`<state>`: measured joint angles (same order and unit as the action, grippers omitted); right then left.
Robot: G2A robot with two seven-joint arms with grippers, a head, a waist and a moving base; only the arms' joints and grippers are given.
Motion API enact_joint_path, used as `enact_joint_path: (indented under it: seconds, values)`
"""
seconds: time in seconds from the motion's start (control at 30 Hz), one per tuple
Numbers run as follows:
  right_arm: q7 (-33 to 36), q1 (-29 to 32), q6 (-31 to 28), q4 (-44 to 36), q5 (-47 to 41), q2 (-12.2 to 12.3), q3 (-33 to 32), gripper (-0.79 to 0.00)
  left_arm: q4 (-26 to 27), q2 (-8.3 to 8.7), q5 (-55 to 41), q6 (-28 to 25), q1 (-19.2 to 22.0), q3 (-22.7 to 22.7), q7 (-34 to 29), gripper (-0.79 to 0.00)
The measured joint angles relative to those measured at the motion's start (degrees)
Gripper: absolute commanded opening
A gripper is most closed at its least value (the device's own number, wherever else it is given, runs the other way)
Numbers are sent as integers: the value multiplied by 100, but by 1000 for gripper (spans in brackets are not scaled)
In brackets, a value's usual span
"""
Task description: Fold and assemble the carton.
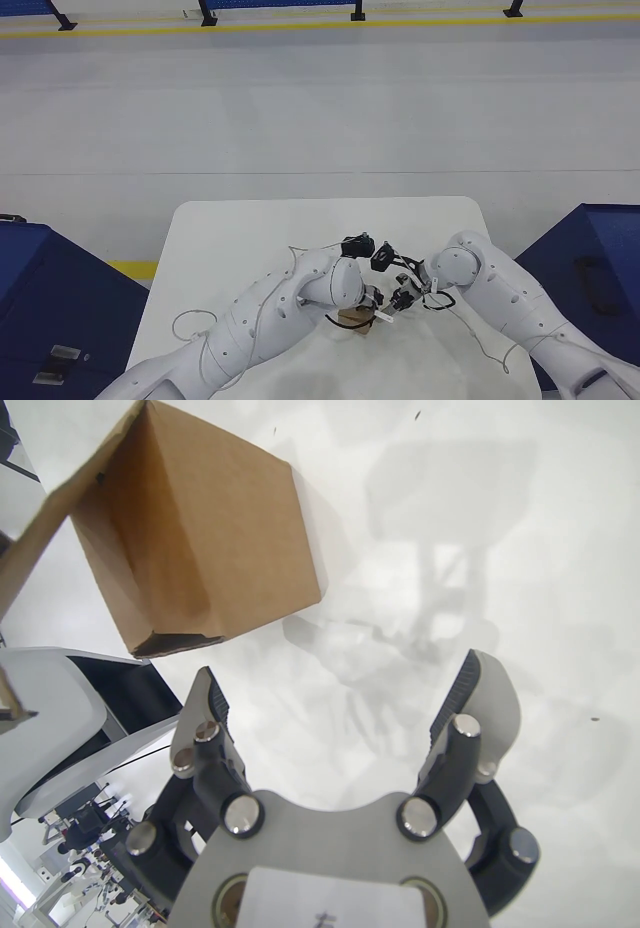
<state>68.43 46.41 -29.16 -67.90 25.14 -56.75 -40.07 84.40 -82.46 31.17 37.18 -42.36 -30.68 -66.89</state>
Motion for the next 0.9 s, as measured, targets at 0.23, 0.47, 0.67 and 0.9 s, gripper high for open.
enact_joint_path:
  seconds: [0.23, 0.47, 0.67, 0.9]
  values:
    - [-19, 7, -1, 14, 13, -7, 6, 0, 48, 21, 136, 97, -103, -32, 75, -483]
    - [-43, 26, 12, -3, 43, -5, -4, 0, -64, 6, 227, 148, -107, 43, 125, -536]
    - [-36, 35, 16, -12, 39, 1, -24, 0, -141, -27, 250, 211, -94, 97, 189, -554]
    - [-48, 45, -19, -1, 26, 8, -51, 0, -266, -59, 478, 374, -69, 278, 351, -557]
